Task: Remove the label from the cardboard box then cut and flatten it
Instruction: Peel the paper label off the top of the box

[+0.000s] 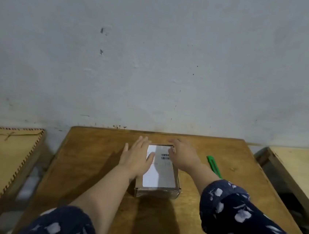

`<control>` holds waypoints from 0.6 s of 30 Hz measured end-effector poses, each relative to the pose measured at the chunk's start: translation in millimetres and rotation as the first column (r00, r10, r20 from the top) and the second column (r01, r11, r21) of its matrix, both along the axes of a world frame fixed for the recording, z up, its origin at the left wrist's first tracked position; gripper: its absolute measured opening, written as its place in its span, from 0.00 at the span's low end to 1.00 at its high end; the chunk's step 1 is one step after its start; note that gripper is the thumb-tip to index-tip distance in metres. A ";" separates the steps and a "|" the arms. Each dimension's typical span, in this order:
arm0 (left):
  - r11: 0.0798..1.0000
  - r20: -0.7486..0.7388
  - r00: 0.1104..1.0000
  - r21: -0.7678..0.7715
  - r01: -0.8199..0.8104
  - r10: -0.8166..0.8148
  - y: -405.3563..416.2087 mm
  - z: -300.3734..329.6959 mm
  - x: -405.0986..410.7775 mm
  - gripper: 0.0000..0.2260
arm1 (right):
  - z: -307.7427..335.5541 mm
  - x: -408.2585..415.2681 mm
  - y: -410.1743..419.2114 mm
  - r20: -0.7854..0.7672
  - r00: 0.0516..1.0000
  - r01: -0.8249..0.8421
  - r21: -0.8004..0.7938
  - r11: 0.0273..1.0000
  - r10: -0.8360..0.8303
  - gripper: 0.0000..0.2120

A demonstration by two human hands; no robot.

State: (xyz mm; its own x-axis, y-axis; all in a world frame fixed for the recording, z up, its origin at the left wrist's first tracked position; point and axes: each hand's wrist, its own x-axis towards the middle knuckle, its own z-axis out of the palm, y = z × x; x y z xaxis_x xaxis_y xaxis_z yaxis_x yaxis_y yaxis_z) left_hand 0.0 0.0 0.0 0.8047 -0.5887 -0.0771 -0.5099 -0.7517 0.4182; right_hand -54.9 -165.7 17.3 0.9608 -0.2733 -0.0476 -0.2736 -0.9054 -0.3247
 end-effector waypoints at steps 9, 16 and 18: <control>0.989 -0.020 0.999 0.147 -0.025 0.028 2.1 -44.8 -14.3 0.34 | -39.3 5.3 -5.8 0.046 0.989 0.132 0.177 0.975 -0.142 0.16; 0.993 0.054 0.997 0.095 -0.065 0.060 2.2 -57.7 -20.1 0.36 | -46.1 15.4 -4.0 0.118 0.958 0.225 0.247 0.943 -0.260 0.14; 0.994 0.061 0.996 0.085 -0.067 0.062 0.9 -56.7 -21.5 0.36 | -46.6 16.2 -5.4 0.131 0.949 0.253 0.225 0.941 -0.286 0.13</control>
